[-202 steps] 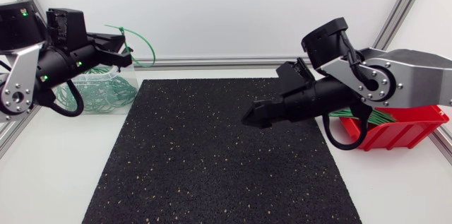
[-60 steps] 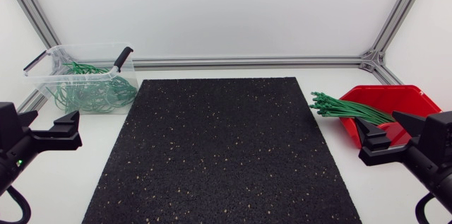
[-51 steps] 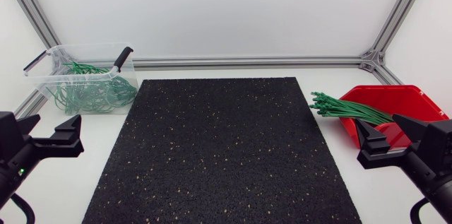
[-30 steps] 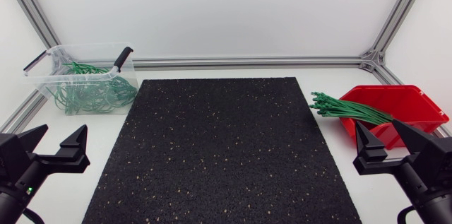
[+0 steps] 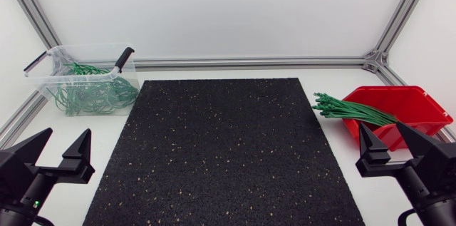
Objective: Take a green cable tie from the red box, thread the tail through the head to close it, then place it in the transparent bin on the left.
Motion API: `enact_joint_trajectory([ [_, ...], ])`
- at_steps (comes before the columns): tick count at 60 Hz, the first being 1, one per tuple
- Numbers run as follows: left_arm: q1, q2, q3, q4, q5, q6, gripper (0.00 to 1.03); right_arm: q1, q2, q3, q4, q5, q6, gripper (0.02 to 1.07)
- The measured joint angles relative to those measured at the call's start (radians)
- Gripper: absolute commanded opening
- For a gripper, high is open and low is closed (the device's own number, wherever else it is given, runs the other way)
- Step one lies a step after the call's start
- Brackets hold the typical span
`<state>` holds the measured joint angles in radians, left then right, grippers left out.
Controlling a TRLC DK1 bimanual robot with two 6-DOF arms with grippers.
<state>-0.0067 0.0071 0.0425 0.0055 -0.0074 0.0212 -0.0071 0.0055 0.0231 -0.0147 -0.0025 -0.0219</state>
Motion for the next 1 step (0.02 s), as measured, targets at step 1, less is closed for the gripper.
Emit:
enact_joint_trajectory([
  [1,0.000,0.000,0.000,0.000,0.000,0.000,1.00,0.000,0.000,0.000,0.000,0.000,0.000,1.03],
])
